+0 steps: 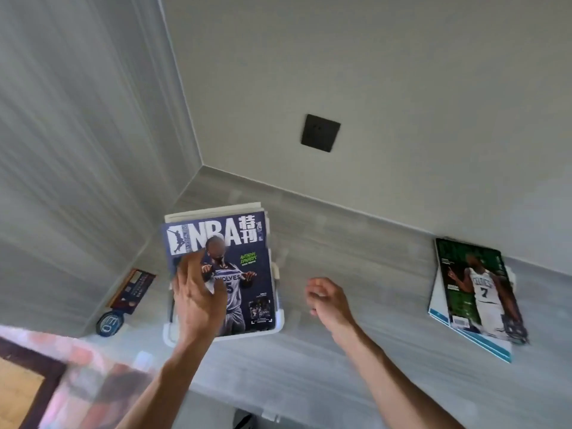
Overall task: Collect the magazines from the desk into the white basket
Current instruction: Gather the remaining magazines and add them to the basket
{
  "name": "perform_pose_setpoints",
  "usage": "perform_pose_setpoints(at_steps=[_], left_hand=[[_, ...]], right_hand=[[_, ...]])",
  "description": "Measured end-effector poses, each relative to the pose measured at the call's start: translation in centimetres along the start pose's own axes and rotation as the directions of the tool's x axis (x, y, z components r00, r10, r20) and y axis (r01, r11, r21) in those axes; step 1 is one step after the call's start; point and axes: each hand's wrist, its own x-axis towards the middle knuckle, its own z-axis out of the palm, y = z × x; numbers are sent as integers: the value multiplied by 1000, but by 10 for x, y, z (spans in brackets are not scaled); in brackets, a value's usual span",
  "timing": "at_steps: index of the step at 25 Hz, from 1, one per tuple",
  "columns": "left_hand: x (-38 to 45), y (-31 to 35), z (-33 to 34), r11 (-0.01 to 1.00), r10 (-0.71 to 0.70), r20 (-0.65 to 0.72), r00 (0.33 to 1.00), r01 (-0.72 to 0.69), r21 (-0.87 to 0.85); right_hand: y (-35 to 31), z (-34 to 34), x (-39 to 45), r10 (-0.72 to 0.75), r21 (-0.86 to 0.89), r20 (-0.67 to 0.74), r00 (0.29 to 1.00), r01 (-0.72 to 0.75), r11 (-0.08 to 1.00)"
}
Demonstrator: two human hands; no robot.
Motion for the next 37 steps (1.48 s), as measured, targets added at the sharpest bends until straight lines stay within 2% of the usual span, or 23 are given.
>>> perform_pose_setpoints(at_steps=[1, 3, 6, 9, 11, 12, 15, 17, 21, 26, 28, 30, 31, 33, 35, 37], left_hand=[[-9, 23, 16, 995, 103, 84, 991, -100, -29], [-27, 69, 50, 977, 207, 229, 951, -192, -88], [-59, 129, 105, 963, 268, 453, 851, -216, -163], [-101, 172, 154, 965, 264, 618, 741, -205, -166], [-132, 202, 186, 968, 247, 662, 707, -210, -137], [-135, 201, 187, 970, 237, 673, 701, -209, -124], [-169, 229, 222, 969, 228, 701, 675, -225, -98], [-182, 240, 235, 972, 213, 700, 681, -220, -82], [-191, 235, 244, 981, 140, 680, 720, -196, 6], [-207, 220, 249, 987, 83, 647, 758, -150, 49], [-213, 217, 251, 988, 72, 636, 768, -144, 61], [-220, 221, 256, 992, 73, 631, 773, -123, 36], [-223, 225, 258, 994, 76, 635, 769, -105, 8], [-225, 237, 263, 998, 54, 638, 768, -23, -57], [-222, 252, 258, 964, -38, 652, 757, 200, -176], [-218, 260, 249, 835, -64, 748, 660, 447, -322]], right_hand=[[12, -24, -6, 18, 4, -28, 999, -18, 1000], [43, -79, -14, 61, -6, -103, 993, -62, 998], [87, -174, -17, 126, -48, -240, 963, -141, 989], [119, -267, -14, 130, -145, -359, 924, -193, 970], [142, -332, -5, 121, -253, -398, 910, -235, 938], [143, -344, 1, 123, -275, -425, 897, -258, 926], [163, -424, 27, 178, -199, -562, 808, -340, 919], [172, -463, 51, 213, -145, -600, 771, -367, 919], [186, -479, 78, 273, -170, -603, 750, -455, 874], [198, -476, 88, 228, -297, -656, 719, -524, 798], [193, -474, 82, 134, -326, -645, 752, -430, 842], [178, -458, 67, -86, -327, -605, 791, -149, 933], [167, -444, 54, -197, -323, -582, 789, -1, 946], [148, -410, 23, -399, -351, -552, 732, 231, 907], [136, -372, -15, -536, -395, -487, 690, 374, 839], [131, -337, -50, -602, -424, -359, 713, 451, 786]])
